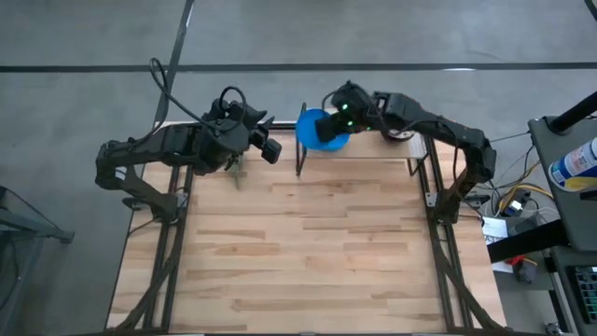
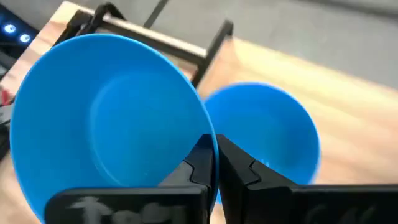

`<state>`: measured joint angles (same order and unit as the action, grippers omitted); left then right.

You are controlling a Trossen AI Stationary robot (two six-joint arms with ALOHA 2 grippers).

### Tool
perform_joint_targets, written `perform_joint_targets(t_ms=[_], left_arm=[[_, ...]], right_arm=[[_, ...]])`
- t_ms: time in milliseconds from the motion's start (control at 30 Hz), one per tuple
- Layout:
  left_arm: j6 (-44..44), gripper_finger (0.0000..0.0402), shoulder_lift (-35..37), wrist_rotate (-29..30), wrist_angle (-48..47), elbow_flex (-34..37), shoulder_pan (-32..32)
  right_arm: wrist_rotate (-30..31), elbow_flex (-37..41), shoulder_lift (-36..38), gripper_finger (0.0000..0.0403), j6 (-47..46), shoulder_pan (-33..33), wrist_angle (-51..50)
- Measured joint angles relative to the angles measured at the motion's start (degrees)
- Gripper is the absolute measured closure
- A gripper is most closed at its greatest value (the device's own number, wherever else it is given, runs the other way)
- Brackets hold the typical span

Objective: Pick & Place Mini bowls
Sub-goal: Stack the blue bowl on top of the other blue bowl on the shelf

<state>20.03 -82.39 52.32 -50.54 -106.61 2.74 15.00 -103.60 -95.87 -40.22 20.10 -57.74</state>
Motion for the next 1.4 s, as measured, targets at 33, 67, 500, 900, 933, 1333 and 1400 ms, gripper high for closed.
perform_joint_targets(t_ms=[33, 67, 500, 900, 933, 1333, 1400], left_arm=[[0.0, 0.0301, 0.0, -0.1, 0.0, 0.0, 0.1], [0.0, 0.0301, 0.0, -0.3, 0.0, 0.0, 0.3], [-0.7, 0.0301, 0.0, -1.9, -1.2, 0.0, 1.4], [-2.6, 0.0301, 0.1, -3.7, -1.5, 0.0, 1.8], [-2.8, 0.0301, 0.1, -3.8, -1.5, 0.0, 1.8], [-5.0, 0.0301, 1.3, -3.8, -1.9, 0.0, 1.9], [-5.4, 0.0301, 1.5, -3.8, -1.9, 0.0, 1.9]], right_arm=[[-1.8, 0.0, 0.2, 0.0394, -0.3, 1.1, -0.9], [-3.0, -0.1, 0.3, 0.0394, -0.4, 2.2, -1.7], [-8.1, 1.2, 0.2, 0.0394, -2.1, 11.5, -7.9], [-10.1, 6.1, 0.0, 0.0394, -5.3, 12.2, -4.0], [-10.3, 6.7, 0.0, 0.0394, -5.9, 12.2, -3.2], [-10.4, 11.6, 0.0, 0.0391, -8.0, 13.4, -0.2], [-10.4, 11.8, 0.0, 0.038, -7.9, 13.4, 0.0]])
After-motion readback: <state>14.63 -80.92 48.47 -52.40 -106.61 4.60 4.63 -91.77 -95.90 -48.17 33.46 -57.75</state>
